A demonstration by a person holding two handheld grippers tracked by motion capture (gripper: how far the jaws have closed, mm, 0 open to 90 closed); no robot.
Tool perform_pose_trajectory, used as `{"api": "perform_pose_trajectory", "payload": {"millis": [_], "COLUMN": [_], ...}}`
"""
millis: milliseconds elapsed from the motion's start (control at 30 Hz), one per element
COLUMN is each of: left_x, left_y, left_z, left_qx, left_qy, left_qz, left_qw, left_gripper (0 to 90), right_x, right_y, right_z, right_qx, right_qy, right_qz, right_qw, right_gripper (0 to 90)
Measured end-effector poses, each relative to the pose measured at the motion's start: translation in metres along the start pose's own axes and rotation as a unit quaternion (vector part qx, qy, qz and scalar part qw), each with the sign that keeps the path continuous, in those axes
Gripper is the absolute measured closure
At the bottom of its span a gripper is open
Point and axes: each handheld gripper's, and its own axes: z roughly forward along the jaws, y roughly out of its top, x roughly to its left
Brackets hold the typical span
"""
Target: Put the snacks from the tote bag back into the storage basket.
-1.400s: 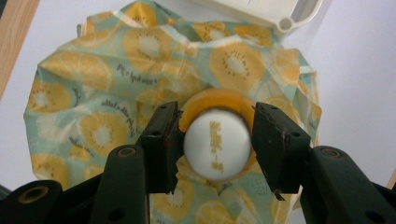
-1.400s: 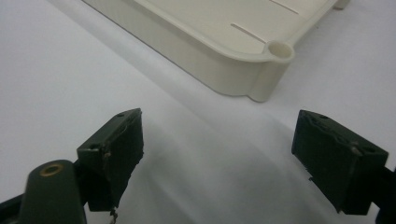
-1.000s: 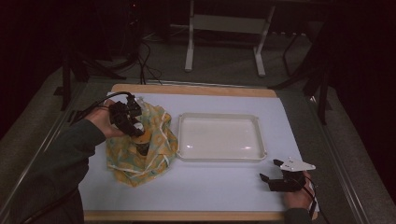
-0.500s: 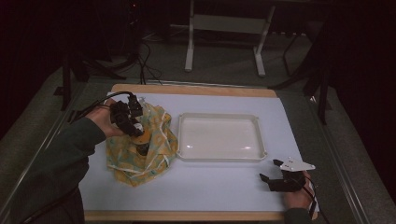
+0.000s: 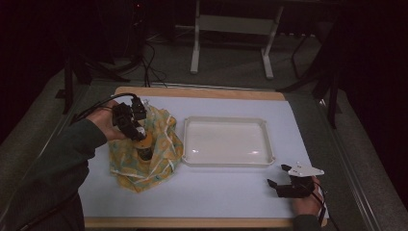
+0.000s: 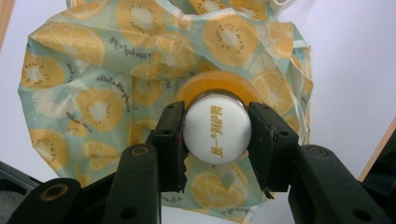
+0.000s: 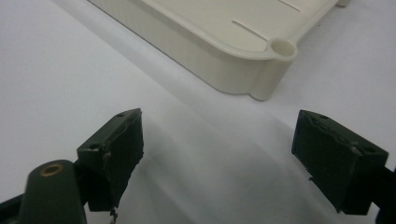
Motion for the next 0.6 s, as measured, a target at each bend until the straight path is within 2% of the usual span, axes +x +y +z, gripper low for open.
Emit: {"api": "perform_pose_trajectory", "payload": {"millis": [600], "left_x": [-0.001], "left_y": [0.006], "left_z": [-0.016], "left_qx": [0.009], "left_qy": [0.002], "left_qz": [0.009], "left_qw": [0.9999], "left_gripper": [59.2], "right_x": [0.000], "right_y": [0.000], "right_z": [0.000], "right_qx": [-0.002], "right_qy": [0.000], "right_qz": [0.000], "right_qw": [1.0000], "right_gripper": [16.2]}}
